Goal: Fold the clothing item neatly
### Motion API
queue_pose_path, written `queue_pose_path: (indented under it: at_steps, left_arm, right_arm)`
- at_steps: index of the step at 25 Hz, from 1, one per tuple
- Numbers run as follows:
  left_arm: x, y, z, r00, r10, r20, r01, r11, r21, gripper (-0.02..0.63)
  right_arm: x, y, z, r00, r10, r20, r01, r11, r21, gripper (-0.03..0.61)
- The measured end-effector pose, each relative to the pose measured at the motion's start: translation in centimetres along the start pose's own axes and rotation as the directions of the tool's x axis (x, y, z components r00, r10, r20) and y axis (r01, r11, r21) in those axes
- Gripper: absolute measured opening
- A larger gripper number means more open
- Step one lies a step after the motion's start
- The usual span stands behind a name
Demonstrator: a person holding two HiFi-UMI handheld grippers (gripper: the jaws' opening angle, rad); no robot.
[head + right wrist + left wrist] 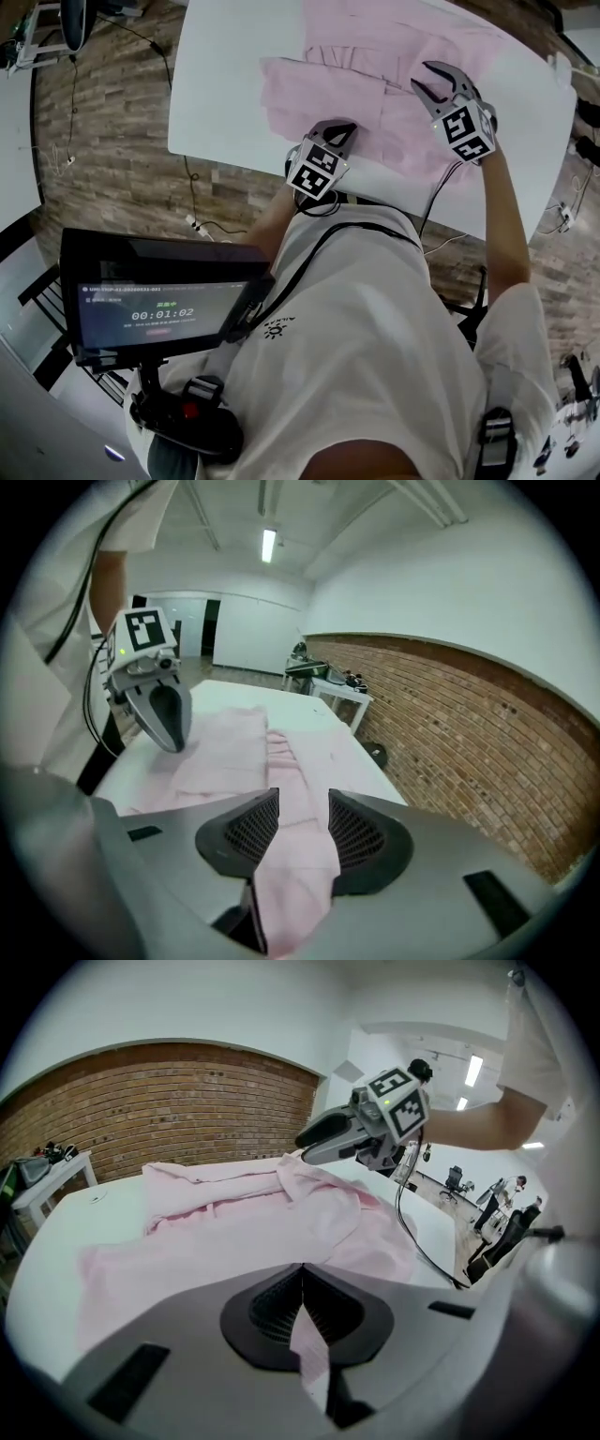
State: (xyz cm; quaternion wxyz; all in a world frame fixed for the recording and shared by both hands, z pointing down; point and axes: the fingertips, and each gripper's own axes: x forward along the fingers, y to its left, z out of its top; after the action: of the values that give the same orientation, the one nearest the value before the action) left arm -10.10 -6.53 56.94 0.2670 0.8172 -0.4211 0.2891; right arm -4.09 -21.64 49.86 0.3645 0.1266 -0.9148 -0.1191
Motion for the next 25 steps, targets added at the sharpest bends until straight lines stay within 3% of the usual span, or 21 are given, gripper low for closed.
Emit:
queue_pose_path:
  at_steps: [5, 9, 17, 19, 22, 25]
  left_arm:
    - [0.7, 0.0, -1.0, 1.000, 0.004, -0.026, -0.004, 1.000, 0.016, 0.003]
    - [0.8, -0.3, -1.7, 0.998, -0.001, -0.065, 0.003, 1.000, 0.029, 0.003]
    - [0.7, -0.9, -2.9, 0.998, 0.003, -0.068, -0.003, 1.000, 0.003, 0.003]
    - [0.6, -0.9, -2.6, 0.998, 0.009, -0.058, -0.009, 1.000, -0.002, 0.003]
    - [0.4, -0.8, -2.2, 0.999, 0.015, -0.043, -0.015, 1.000, -0.014, 0.003]
    - [0.4, -0.7, -1.9, 0.999, 0.019, -0.030, -0.020, 1.000, -0.017, 0.003]
  right_arm:
    - [0.6, 8.9, 1.9, 0.981, 0.188, 0.044, -0.189, 0.981, 0.035, 0.166]
    - [1.1, 13.5, 0.6, 0.958, 0.285, -0.020, -0.285, 0.958, -0.027, 0.166]
    - [2.1, 16.3, -0.5, 0.942, 0.314, -0.121, -0.333, 0.924, -0.190, 0.163]
    - [2.1, 16.2, -0.5, 0.939, 0.320, -0.122, -0.338, 0.924, -0.177, 0.018]
    - [1.0, 15.8, 0.7, 0.930, 0.360, -0.079, -0.366, 0.926, -0.096, 0.018]
    - [-0.1, 14.1, 1.8, 0.938, 0.343, -0.042, -0.345, 0.936, -0.061, 0.018]
